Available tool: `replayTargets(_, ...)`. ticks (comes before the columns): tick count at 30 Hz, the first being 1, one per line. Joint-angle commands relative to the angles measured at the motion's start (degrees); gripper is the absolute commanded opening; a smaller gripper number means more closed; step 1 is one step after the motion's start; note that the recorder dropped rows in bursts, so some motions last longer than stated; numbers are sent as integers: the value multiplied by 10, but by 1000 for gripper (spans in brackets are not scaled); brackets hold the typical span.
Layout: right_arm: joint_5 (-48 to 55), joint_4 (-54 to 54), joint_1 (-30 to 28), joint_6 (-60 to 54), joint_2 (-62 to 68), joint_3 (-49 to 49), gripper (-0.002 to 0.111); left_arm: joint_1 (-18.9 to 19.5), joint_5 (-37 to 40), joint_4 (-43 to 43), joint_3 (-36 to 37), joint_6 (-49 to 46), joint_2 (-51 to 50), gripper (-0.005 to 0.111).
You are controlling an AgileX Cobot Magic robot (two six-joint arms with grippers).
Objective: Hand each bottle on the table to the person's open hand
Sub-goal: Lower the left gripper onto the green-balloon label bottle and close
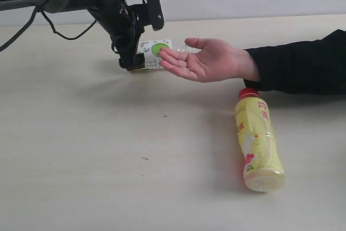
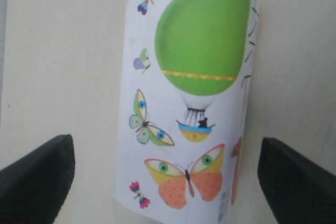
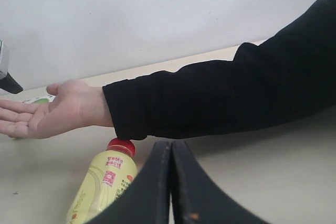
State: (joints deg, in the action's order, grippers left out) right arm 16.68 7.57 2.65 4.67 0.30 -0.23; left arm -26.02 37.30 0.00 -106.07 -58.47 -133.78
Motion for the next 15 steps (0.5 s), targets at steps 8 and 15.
replayTargets(8, -4, 0, 0, -1, -3, 2, 0, -2, -44, -7, -7, -2, -18, 87)
replayTargets(15, -4, 0, 0, -1, -3, 2, 0, -2, -41, -5, -23, 4, -38, 86)
